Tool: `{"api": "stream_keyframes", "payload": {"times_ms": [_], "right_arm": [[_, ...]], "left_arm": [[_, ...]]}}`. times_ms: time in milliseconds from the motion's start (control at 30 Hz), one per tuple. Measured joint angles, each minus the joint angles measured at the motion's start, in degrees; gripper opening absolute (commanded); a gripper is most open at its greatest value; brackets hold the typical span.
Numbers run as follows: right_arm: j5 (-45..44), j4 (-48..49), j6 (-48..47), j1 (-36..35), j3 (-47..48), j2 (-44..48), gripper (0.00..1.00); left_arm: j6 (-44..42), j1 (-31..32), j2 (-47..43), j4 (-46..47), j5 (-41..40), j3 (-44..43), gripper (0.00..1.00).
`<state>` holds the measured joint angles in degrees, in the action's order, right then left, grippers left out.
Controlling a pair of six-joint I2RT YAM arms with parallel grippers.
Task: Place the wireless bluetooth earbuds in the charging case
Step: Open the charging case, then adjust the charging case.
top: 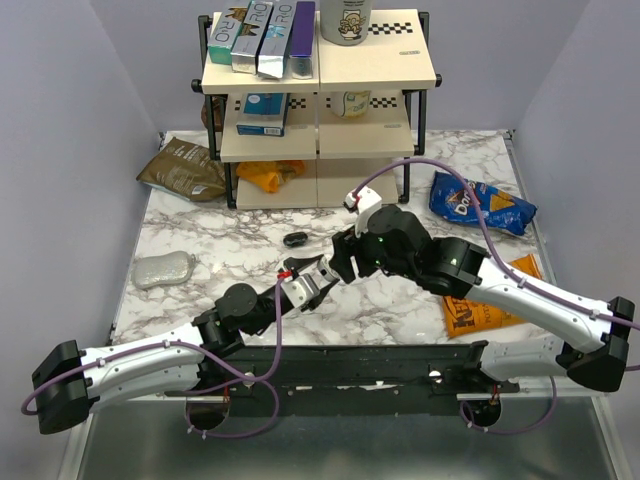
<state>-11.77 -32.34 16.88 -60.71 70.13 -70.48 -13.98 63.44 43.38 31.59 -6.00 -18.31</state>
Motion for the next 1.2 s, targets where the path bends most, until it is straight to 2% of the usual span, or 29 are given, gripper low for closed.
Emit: {"api": "stream_keyframes", "payload": {"times_ms": [333, 567, 1200], "right_arm": [[-3.13, -0.74, 0.00, 0.79, -0.17, 1.97, 0.73], [0.96, 0.72, 0.37, 1.01, -1.55, 3.65, 0.70], [8.50, 2.91, 1.66, 4.22, -1.57, 0.79, 0.42]], "left_arm": [[-0.17, 0.07, -0.20, -0.44, -0.79, 0.00, 0.00], [-0.20, 0.09, -0.31, -0.39, -0.96, 0.00, 0.00], [-0.22, 0.44, -2.08, 0.44, -1.09, 0.00, 0.00]]}}
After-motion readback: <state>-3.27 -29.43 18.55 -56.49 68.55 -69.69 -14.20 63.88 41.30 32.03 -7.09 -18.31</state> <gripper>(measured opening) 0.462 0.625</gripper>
